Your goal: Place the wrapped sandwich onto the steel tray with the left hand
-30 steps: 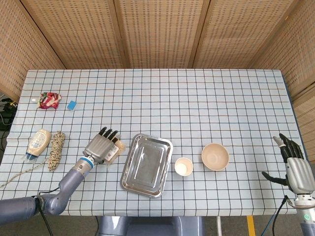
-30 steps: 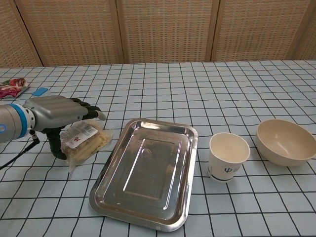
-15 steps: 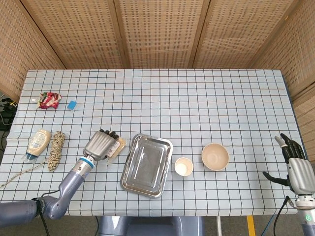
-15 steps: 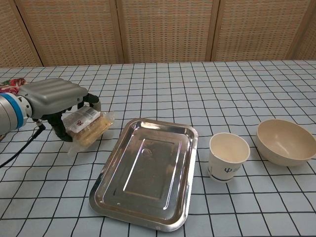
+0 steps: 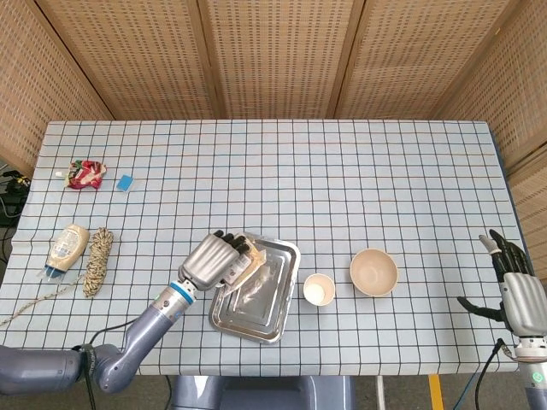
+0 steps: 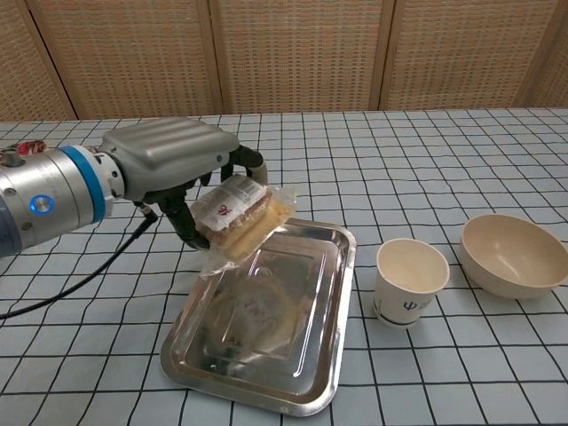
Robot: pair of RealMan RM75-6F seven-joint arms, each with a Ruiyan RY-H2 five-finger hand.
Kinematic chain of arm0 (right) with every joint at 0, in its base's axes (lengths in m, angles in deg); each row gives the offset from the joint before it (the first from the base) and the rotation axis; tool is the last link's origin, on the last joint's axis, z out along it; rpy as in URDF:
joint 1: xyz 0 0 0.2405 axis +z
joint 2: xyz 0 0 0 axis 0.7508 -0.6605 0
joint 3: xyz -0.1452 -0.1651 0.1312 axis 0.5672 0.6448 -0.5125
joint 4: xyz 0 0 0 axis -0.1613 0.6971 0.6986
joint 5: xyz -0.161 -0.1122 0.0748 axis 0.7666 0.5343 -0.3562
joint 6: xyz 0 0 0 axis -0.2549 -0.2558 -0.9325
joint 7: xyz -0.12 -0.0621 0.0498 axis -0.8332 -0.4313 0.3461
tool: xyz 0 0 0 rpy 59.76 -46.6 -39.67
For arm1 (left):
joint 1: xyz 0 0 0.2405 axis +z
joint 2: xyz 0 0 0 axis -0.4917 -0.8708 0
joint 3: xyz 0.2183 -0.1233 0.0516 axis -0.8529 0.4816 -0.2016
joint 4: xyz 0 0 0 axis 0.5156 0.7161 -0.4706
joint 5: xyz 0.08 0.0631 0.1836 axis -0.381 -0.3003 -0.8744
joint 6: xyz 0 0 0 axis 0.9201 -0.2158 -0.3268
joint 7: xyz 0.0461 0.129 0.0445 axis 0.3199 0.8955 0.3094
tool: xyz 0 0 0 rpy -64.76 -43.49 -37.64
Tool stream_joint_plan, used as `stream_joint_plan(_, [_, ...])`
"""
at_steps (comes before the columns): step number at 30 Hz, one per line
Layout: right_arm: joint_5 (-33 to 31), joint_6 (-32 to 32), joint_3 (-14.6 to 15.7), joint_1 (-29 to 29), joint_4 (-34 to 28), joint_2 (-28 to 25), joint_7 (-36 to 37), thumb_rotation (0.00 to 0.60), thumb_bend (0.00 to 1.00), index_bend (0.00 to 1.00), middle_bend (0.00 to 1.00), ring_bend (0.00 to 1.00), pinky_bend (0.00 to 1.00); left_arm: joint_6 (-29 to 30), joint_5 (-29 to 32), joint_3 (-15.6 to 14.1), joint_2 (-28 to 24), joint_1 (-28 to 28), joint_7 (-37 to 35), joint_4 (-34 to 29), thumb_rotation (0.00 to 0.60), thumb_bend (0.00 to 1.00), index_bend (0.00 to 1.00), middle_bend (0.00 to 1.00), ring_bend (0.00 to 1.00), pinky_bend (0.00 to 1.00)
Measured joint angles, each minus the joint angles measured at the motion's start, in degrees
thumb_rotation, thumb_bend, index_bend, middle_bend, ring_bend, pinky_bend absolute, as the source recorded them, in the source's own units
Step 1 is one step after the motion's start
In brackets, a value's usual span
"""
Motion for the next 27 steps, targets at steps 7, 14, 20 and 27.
stream_joint_plan(7, [-0.5,-0.1,-0.3,-0.2,0.6,-0.4,1.6,0.600,0.06,0.05,0.00,0.00,0.00,-0.5,3.6,0.3,6.5,-2.3,2.3,1.6,0.600,0.08,0.07,0.00,0.01,0.04])
stream_joint_plan(14, [-0.4,-0.3,-0.3,-0.4,0.8,-0.6,1.8,0.600,0.06,0.05,0.00,0.00,0.00,1.8,5.7,0.0,4.5,-2.1,4.1,-1.1,0.600,0.03,0.00,0.00,0.00,0.00])
stream_joint_plan(20, [0.1,-0.5,-0.1,-0.4,0.4,-0.4,0.4,0.600,0.06,0.05,0.00,0.00,0.00,6.3,3.3,-1.4,-0.2,0.6,3.0,-3.3,0.600,0.03,0.00,0.00,0.00,0.00])
stream_joint_plan(27, [0.6,0.2,0.6,-0.2,0.0,0.3,-2.2,0.600,0.05,0.03,0.00,0.00,0.00,18.6,-6.0,-6.4,-5.0,8.6,1.2,-3.5,0.600,0.03,0.00,0.00,0.00,0.00])
